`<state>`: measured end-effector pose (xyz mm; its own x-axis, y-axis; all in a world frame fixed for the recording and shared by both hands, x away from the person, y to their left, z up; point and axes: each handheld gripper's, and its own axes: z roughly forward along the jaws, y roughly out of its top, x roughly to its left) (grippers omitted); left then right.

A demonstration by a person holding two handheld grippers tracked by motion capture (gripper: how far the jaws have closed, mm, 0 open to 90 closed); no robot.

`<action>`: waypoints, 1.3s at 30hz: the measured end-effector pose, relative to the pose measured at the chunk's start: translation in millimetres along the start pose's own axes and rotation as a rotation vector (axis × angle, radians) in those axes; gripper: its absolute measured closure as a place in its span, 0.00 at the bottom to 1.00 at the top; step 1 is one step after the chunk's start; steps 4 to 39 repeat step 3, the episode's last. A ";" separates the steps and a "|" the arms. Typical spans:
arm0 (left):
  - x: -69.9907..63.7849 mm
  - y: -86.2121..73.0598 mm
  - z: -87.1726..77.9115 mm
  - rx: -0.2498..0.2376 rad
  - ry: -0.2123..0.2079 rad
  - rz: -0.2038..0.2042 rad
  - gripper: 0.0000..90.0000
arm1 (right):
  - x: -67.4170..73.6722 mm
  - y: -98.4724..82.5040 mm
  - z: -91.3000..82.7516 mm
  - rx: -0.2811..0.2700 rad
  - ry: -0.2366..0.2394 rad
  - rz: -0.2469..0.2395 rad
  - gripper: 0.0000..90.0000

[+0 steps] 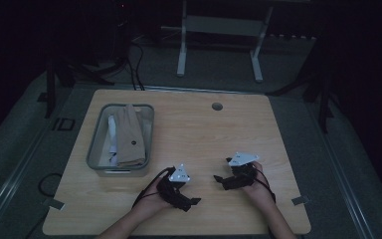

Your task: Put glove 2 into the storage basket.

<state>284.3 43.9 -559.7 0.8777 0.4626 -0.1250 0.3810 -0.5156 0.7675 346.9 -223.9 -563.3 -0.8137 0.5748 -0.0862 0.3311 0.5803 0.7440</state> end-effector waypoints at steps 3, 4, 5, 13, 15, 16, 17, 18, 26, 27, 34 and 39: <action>0.7 -0.9 0.2 -0.006 -0.007 -0.003 0.10 | -0.3 -0.1 -0.2 -0.004 0.001 0.003 0.15; 0.7 -0.9 0.2 -0.006 -0.007 -0.003 0.10 | -0.3 -0.1 -0.2 -0.004 0.001 0.003 0.15; 0.7 -0.9 0.2 -0.006 -0.007 -0.003 0.10 | -0.3 -0.1 -0.2 -0.004 0.001 0.003 0.15; 0.7 -0.9 0.2 -0.006 -0.007 -0.003 0.10 | -0.3 -0.1 -0.2 -0.004 0.001 0.003 0.15; 0.7 -0.9 0.2 -0.006 -0.007 -0.003 0.10 | -0.3 -0.1 -0.2 -0.004 0.001 0.003 0.15; 0.7 -0.9 0.2 -0.006 -0.007 -0.003 0.10 | -0.3 -0.1 -0.2 -0.004 0.001 0.003 0.15; 0.7 -0.9 0.2 -0.006 -0.007 -0.003 0.10 | -0.3 -0.1 -0.2 -0.004 0.001 0.003 0.15; 0.7 -0.9 0.2 -0.006 -0.007 -0.003 0.10 | -0.3 -0.1 -0.2 -0.004 0.001 0.003 0.15; 0.7 -0.9 0.2 -0.006 -0.007 -0.003 0.10 | -0.3 -0.1 -0.2 -0.004 0.001 0.003 0.15; 0.7 -0.9 0.2 -0.006 -0.007 -0.003 0.10 | -0.3 -0.1 -0.2 -0.004 0.001 0.003 0.15; 0.7 -0.9 0.2 -0.006 -0.007 -0.003 0.10 | -0.3 -0.1 -0.2 -0.004 0.001 0.003 0.15; 0.7 -0.9 0.2 -0.006 -0.007 -0.003 0.10 | -0.3 -0.1 -0.2 -0.004 0.001 0.003 0.15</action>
